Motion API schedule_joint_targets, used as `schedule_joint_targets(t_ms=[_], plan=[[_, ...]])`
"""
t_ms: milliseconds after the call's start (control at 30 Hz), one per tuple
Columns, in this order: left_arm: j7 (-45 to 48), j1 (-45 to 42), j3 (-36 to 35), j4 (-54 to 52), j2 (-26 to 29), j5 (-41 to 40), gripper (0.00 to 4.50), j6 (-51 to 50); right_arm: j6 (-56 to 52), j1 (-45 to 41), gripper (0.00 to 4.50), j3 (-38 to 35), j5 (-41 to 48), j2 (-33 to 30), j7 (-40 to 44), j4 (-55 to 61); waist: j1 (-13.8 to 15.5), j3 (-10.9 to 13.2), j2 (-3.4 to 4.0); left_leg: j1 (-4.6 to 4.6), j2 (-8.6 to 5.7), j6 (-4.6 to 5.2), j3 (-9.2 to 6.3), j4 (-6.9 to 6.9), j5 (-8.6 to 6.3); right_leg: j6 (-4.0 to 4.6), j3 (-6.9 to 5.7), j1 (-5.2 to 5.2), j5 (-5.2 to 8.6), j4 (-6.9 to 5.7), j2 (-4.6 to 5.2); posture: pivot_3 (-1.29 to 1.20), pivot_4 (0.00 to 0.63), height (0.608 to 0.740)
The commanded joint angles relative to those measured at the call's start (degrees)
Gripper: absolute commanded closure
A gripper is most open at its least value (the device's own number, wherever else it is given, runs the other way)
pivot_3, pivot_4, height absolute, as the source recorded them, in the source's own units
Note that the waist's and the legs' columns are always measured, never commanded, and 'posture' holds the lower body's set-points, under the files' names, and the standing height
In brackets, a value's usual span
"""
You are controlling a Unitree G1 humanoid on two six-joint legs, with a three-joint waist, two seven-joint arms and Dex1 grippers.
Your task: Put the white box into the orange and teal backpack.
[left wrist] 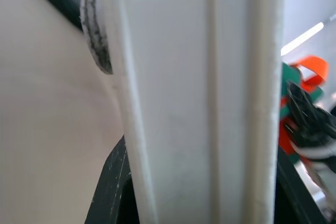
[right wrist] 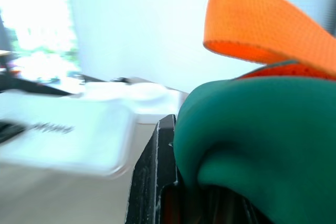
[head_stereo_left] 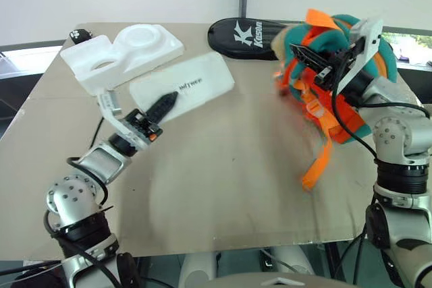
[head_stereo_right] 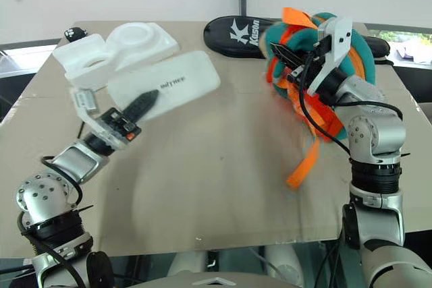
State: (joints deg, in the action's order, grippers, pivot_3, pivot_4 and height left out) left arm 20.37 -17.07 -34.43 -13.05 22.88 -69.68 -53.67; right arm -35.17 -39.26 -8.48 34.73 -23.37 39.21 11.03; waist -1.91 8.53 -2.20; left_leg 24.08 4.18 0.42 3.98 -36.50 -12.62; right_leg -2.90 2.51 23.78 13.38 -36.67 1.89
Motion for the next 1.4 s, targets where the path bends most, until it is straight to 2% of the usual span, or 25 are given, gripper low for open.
schedule_joint_targets(t_ms=[33,167,367,467,567,767,867,1133,1233,1300,1400], plan=[[1.24,-0.01,-4.82,-4.11,4.02,-2.38,3.42,4.67,-5.45,-1.3,4.48,0.27,9.72,-2.07,4.73,8.48,0.01,0.0,0.0,0.07,0.0,0.0,0.02,0.01,0.0,0.0,0.0,0.06,0.0,0.01,0.01,0.0,0.15,0.74],[6.93,3.29,-8.99,-4.41,10.04,-4.78,3.42,5.74,-9.67,-0.22,4.48,1.6,14.39,-4.48,7.05,11.41,-0.02,0.0,0.01,0.55,0.01,0.0,-0.03,-0.03,0.0,0.0,-0.05,0.53,0.0,-0.04,0.02,0.0,0.15,0.74],[20.16,9.58,-11.63,-5.85,21.43,-3.89,3.42,5.68,-7.0,5.04,4.48,9.23,7.43,-10.98,13.28,9.9,0.49,-0.01,-0.09,0.55,0.0,0.0,-0.08,-0.09,0.0,0.07,-0.19,0.51,0.04,-0.04,0.07,0.0,0.15,0.74],[25.7,11.05,-9.68,-7.0,24.56,0.79,3.42,8.93,-6.75,5.54,4.48,8.75,8.06,-12.56,16.49,8.82,0.84,0.02,-0.05,0.53,-0.02,0.01,0.01,-0.2,0.01,0.2,-0.14,0.52,0.11,-0.06,0.1,0.0,0.15,0.74],[28.22,8.77,-4.16,-7.79,25.45,8.81,3.42,15.45,-8.29,6.14,4.48,6.73,11.35,-15.46,20.78,9.37,1.56,0.02,-0.05,0.5,-0.01,0.01,-0.01,-0.3,0.01,0.24,-0.17,0.48,0.13,-0.11,0.09,0.0,0.15,0.74],[32.83,2.61,6.46,-5.33,24.11,21.21,3.42,27.14,-11.83,6.92,4.48,2.79,18.81,-20.02,25.2,10.29,2.25,0.02,-0.08,0.57,0.0,0.01,0.0,-0.34,0.01,0.18,-0.15,0.47,0.08,-0.06,0.07,0.0,0.15,0.74],[35.39,0.73,9.94,-3.52,23.27,23.94,3.42,30.27,-12.76,6.98,4.48,1.61,21.06,-20.26,24.48,10.65,1.98,0.04,-0.05,0.55,0.02,0.01,0.04,-0.33,0.0,0.03,-0.12,0.48,0.01,-0.07,0.04,0.0,0.15,0.74],[45.93,-4.36,20.17,-0.49,22.7,28.74,3.42,35.5,-11.23,8.44,4.48,-0.12,20.36,-21.01,22.96,11.36,2.67,0.04,-0.04,0.62,0.02,0.02,-0.02,-0.37,0.0,-0.01,-0.15,0.48,0.0,-0.07,0.01,0.0,0.15,0.74],[47.84,-11.82,27.76,2.55,19.97,32.37,3.42,36.16,-8.33,10.06,4.48,1.11,17.11,-21.15,22.94,12.04,2.81,0.05,-0.04,0.63,0.02,0.02,-0.06,-0.41,0.0,-0.01,-0.18,0.47,0.0,-0.1,0.0,0.0,0.15,0.74],[46.51,-19.0,34.96,4.9,16.74,37.31,3.42,34.89,-7.03,10.68,4.48,1.88,15.7,-20.85,22.89,12.36,2.81,0.05,-0.04,0.64,0.02,0.02,-0.08,-0.47,0.0,-0.01,-0.19,0.46,0.0,-0.1,-0.01,0.0,0.15,0.74],[43.89,-25.89,40.8,7.94,11.94,41.6,3.42,32.2,-5.98,11.06,4.48,2.4,14.94,-20.39,23.05,12.49,3.58,0.08,-0.03,0.67,-0.04,0.05,-0.33,-0.88,0.0,-0.05,-0.26,0.14,-0.01,-0.11,-0.09,0.0,0.15,0.74]])
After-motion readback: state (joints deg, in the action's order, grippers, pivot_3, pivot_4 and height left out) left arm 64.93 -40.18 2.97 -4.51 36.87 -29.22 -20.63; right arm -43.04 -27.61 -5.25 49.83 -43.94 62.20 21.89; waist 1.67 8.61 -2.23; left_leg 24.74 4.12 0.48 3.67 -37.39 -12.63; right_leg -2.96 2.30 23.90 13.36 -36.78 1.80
